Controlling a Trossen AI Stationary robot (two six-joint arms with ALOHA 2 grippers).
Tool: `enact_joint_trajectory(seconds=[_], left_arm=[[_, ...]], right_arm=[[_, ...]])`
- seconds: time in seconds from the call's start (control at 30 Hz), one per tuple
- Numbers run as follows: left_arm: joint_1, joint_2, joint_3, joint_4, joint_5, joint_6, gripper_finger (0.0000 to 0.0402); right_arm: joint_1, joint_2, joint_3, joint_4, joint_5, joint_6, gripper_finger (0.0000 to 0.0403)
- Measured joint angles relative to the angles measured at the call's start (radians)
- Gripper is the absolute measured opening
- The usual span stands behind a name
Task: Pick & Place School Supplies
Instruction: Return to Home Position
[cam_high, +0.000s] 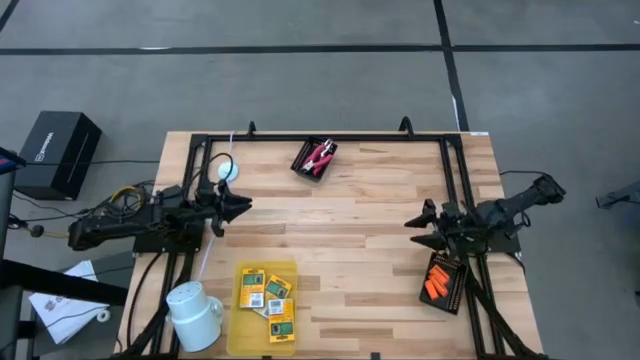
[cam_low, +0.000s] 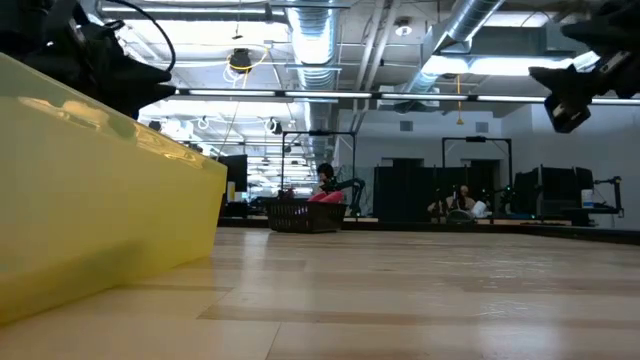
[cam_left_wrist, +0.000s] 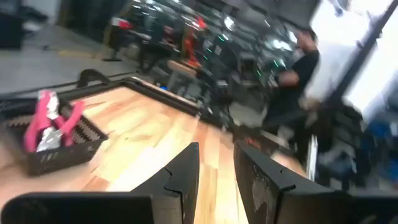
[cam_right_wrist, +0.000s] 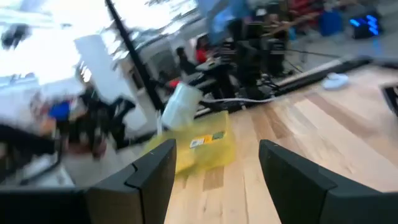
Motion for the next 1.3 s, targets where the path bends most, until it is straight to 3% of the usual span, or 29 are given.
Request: enact_joint_trajectory(seconds=[0.1, 0.17, 0.37, 0.53, 0.67, 0.87, 1.07, 1.3], left_arm=[[0.0, 0.026, 0.0, 0.0, 0.09, 0.085, 0.0095], [0.0, 0.044, 0.0, 0.001, 0.124, 0.089, 0.0095], [0.0, 0.091, 0.0, 0.003, 0.125, 0.063, 0.0095], [0.0, 0.115, 0.0, 0.005, 0.125, 0.058, 0.0095], [0.0, 0.125, 0.0, 0.007, 0.124, 0.056, 0.0095], [0.0, 0.125, 0.0, 0.009, 0.124, 0.062, 0.0095], [0.0, 0.125, 0.0, 0.013, 0.124, 0.062, 0.0095], [0.0, 0.125, 0.0, 0.018, 0.116, 0.058, 0.0095]], right_arm=[[-0.04, 0.03, 0.002, -0.022, -0.116, -0.118, 0.0221], [-0.073, 0.064, 0.009, -0.052, -0.177, -0.115, 0.0221], [-0.159, 0.185, 0.011, -0.08, -0.362, -0.134, 0.0221], [-0.178, 0.246, 0.011, -0.077, -0.388, -0.254, 0.0221], [-0.185, 0.311, 0.011, -0.083, -0.348, -0.414, 0.0221], [-0.202, 0.402, 0.011, -0.085, -0.347, -0.338, 0.0221], [-0.205, 0.346, 0.011, -0.014, -0.441, -0.299, 0.0221], [-0.24, 0.148, 0.011, 0.01, -0.447, -0.286, 0.0221]])
